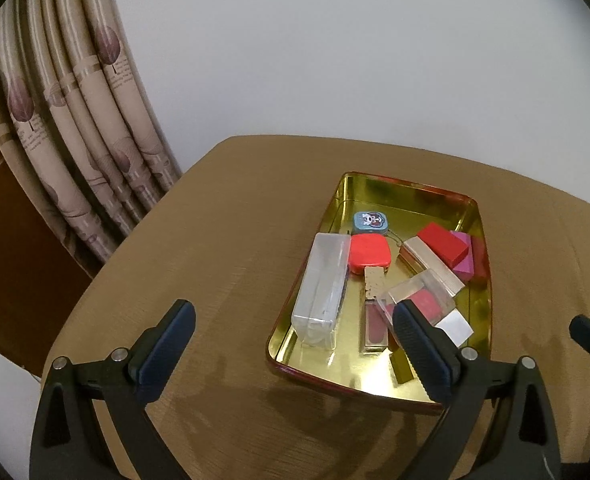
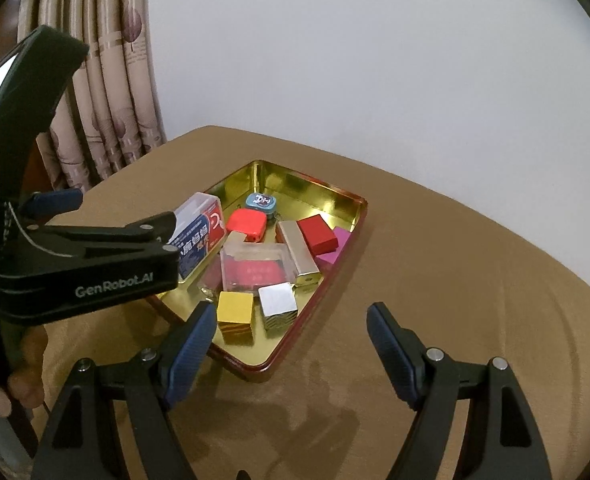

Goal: Organize rigid objects

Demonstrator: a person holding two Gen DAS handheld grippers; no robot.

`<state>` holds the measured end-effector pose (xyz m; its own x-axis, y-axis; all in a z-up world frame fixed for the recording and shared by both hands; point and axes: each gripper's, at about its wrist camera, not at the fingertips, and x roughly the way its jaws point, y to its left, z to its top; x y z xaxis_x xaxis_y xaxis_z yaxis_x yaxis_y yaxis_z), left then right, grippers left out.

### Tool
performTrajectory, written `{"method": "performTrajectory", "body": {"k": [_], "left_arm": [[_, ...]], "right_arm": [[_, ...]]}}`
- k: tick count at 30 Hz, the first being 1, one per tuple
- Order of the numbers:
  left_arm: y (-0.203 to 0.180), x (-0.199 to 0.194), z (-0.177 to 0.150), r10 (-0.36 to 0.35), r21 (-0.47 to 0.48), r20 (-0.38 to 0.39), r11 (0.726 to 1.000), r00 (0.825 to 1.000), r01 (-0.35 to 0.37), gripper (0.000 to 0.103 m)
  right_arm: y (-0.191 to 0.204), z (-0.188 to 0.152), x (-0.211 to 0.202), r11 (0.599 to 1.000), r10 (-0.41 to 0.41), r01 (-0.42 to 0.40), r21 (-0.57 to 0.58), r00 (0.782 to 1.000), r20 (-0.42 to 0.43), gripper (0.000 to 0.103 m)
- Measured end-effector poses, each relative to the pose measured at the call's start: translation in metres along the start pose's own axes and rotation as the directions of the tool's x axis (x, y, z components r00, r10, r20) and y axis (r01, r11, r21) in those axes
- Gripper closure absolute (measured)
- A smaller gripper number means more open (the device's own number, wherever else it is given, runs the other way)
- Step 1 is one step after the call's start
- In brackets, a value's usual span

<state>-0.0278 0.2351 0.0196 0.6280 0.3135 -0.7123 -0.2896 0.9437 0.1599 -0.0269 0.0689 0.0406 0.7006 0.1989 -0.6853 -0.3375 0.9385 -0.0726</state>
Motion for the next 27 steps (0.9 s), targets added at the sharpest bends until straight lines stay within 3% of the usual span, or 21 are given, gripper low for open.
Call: {"method": "performTrajectory", "body": {"k": [7, 27], "left_arm": [[0.001, 0.002, 0.000, 0.009, -0.011, -0.011, 1.000, 1.000, -0.009, 0.004], [0.007, 0.005, 0.000, -0.003, -0.029, -0.021, 1.000, 1.000, 0.002, 0.003]], "right_arm": [[0.001, -0.001, 0.007, 0.999, 0.024, -0.024, 0.037, 1.000, -0.017, 0.023], [0.019, -0.005, 0.016, 0.999, 0.034, -0.034, -0.004, 0.999, -0.042, 0.023]]}}
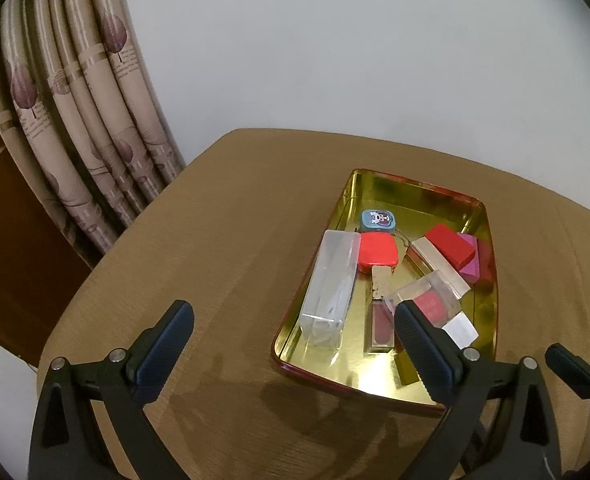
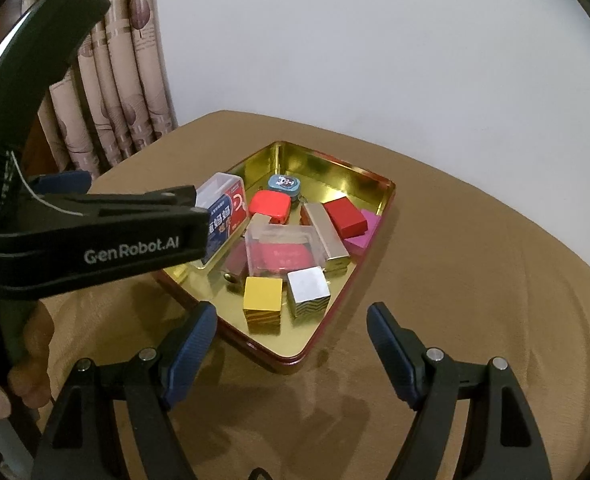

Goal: Organize rigid objects

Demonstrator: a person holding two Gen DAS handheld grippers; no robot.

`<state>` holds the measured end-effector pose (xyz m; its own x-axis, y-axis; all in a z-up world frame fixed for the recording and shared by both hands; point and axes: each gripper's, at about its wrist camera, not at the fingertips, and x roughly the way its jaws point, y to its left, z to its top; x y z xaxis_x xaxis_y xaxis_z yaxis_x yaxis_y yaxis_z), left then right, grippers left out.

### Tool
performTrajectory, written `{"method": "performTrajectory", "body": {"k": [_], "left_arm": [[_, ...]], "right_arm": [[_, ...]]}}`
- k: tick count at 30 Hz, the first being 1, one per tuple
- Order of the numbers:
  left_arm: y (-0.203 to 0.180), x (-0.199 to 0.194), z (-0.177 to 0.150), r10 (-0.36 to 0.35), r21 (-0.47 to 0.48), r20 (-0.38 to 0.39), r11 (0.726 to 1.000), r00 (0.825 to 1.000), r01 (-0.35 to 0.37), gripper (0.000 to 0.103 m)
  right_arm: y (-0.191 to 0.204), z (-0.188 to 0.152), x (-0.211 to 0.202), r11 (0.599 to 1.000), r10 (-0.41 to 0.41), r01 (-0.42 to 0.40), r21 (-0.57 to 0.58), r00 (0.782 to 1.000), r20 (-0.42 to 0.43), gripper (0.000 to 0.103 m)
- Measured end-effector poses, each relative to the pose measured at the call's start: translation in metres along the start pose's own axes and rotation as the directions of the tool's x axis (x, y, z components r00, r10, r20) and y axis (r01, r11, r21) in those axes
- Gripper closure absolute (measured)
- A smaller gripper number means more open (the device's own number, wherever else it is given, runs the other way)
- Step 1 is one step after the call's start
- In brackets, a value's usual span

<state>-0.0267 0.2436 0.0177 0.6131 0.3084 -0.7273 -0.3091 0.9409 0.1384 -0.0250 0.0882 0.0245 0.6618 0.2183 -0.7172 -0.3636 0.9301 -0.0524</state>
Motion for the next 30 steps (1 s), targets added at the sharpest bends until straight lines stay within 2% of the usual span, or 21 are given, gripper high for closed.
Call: {"method": "performTrajectory", "body": {"k": [30], "left_arm": [[-0.0005, 0.0056, -0.0039, 0.006, 0.018, -0.020, 1.000, 1.000, -0.006, 0.003]], "right_arm": [[-0.0013, 0.0002, 0.0048, 1.000, -0.001, 0.001, 0.007, 1.000, -0.020, 0.023]]}}
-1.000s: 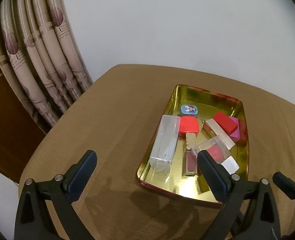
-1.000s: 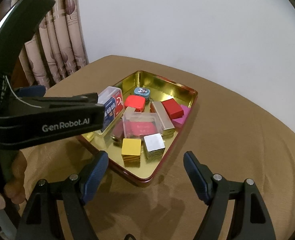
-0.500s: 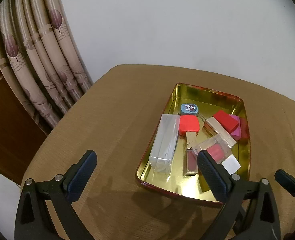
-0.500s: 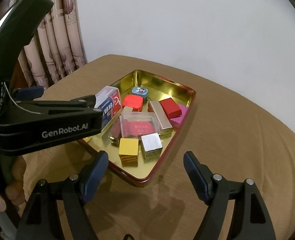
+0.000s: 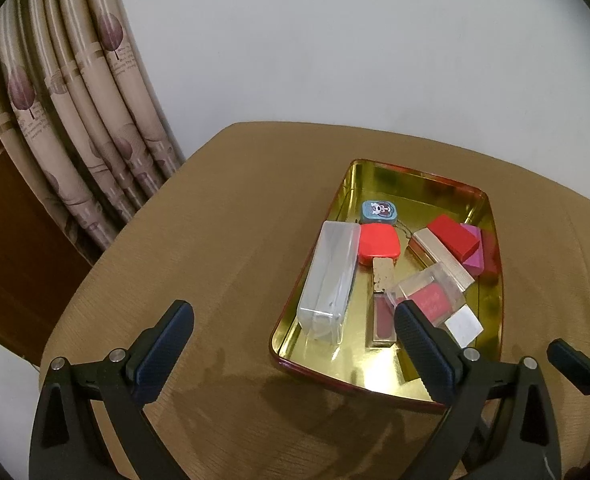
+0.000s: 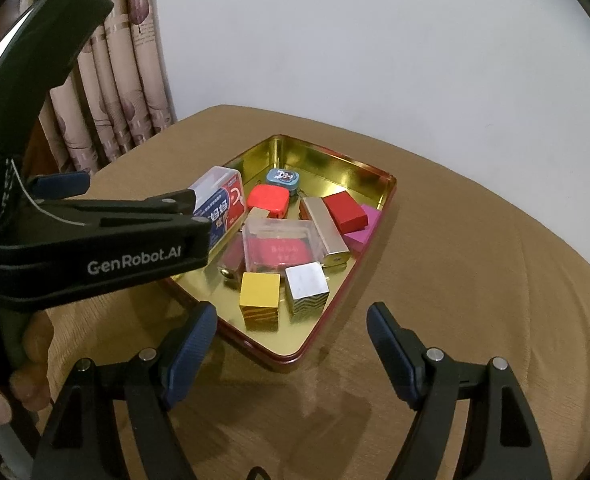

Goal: Organize rigid objects

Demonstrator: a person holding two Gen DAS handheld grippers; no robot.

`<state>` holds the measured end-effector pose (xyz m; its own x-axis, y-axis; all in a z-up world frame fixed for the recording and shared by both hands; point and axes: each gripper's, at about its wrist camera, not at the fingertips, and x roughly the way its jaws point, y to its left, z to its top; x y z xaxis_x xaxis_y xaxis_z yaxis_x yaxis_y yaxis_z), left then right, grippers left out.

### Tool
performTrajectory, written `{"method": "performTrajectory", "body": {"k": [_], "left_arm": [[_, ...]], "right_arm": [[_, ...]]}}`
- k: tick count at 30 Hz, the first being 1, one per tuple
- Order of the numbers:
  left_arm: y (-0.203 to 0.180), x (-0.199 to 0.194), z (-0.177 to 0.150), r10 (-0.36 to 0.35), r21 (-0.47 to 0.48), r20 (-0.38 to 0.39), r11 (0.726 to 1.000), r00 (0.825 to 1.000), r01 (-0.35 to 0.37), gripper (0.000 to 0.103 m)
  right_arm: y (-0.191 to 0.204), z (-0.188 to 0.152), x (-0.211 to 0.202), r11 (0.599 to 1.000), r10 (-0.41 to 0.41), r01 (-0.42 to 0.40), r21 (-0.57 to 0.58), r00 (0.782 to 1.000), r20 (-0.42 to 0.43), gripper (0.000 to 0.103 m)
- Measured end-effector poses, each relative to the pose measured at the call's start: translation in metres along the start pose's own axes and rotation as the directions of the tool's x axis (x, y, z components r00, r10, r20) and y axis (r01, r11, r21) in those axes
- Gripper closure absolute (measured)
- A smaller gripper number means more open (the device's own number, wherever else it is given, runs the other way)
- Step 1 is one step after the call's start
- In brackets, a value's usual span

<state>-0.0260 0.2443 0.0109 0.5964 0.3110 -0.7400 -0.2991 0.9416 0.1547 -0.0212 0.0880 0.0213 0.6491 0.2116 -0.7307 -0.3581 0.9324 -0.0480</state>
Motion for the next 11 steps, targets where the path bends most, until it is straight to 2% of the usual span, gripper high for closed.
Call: {"method": "performTrajectory", "body": {"k": [5, 11], "left_arm": [[-0.0021, -0.0029, -0.0022, -0.004, 0.027, 0.021, 1.000, 1.000, 0.003, 0.003], [-0.0018, -0.0003, -0.0024, -0.001, 0.020, 0.002, 1.000, 1.000, 0.001, 0.003]], "right_arm": [[-0.0002, -0.0026, 0.0026, 1.000, 0.005, -0.005, 0.008, 1.000, -0.007, 0.023], [0.0004, -0.0034, 0.0025, 1.000, 0.002, -0.002, 0.004, 1.000, -0.004, 0.023]]}}
